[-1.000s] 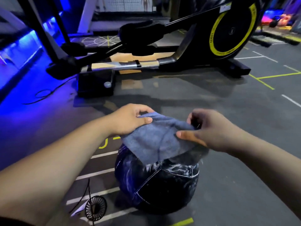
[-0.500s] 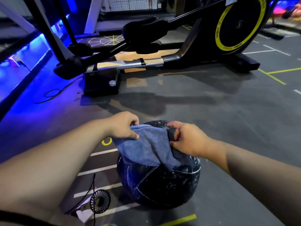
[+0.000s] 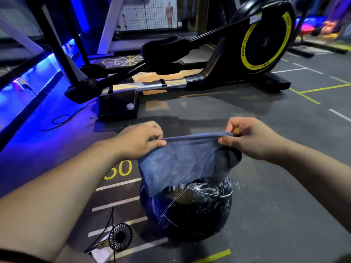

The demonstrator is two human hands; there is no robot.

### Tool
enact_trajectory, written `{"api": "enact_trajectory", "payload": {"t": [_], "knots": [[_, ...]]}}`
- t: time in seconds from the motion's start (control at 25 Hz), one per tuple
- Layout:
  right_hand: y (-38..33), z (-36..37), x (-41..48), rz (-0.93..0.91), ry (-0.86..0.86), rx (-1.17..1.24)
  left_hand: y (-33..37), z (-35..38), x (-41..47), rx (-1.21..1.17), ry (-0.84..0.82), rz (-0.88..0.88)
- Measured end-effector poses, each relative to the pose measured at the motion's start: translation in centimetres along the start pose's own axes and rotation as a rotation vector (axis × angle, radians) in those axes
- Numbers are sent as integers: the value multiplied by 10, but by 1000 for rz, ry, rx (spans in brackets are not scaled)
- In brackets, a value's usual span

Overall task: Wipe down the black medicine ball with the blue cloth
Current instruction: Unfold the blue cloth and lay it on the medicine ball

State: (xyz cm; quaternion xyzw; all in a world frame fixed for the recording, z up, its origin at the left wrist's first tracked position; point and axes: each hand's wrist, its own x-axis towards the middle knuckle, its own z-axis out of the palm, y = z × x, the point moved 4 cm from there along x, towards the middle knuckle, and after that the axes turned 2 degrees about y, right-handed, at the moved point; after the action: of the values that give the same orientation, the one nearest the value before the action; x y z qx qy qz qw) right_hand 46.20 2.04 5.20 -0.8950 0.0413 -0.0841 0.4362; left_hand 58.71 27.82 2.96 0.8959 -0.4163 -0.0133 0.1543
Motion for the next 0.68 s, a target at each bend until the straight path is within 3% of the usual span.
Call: {"api": "enact_trajectory", "payload": {"t": [0.16, 0.24, 0.4, 0.48, 0.56, 0.68], "knots": [[-19, -19, 4, -26, 154, 162, 4, -24, 5, -357, 281, -38], [-32, -34, 8, -67, 290, 220, 10, -39, 6, -477, 296, -73], [-47, -53, 16, -153, 413, 229, 14, -43, -6, -383, -165, -97], [-50, -56, 18, -183, 434, 142, 6, -40, -10, -338, -247, -101], [-57, -60, 20, -204, 475, 17, -5, -47, -6, -306, -123, -144], [-70, -77, 27, -248, 602, -40, -17, -75, 0, -81, 337, -204]]}}
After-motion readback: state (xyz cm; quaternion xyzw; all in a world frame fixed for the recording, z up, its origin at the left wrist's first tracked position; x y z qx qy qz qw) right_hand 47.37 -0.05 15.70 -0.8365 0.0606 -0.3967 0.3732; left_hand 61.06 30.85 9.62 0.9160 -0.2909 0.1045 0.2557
